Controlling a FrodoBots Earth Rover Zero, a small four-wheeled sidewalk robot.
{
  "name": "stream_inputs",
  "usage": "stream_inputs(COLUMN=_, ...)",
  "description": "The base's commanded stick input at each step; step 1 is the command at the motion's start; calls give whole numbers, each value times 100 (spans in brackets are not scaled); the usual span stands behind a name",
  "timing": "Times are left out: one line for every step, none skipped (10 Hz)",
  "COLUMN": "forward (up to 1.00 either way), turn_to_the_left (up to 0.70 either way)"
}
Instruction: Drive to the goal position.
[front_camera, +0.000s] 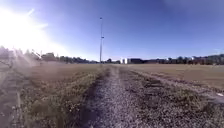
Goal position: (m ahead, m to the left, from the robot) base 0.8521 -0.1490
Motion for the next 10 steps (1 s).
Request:
stream_inputs(forward=50, turn_to_the_left=0)
stream_inputs(forward=50, turn_to_the_left=0)
stream_inputs(forward=50, turn_to_the_left=0)
stream_inputs(forward=50, turn_to_the_left=0)
stream_inputs(forward=50, turn_to_the_left=0)
stream_inputs(forward=50, turn_to_the_left=0)
stream_inputs(forward=50, turn_to_the_left=0)
stream_inputs(forward=50, turn_to_the_left=0)
stream_inputs(forward=50, turn_to_the_left=0)
stream_inputs(forward=50, turn_to_the_left=0)
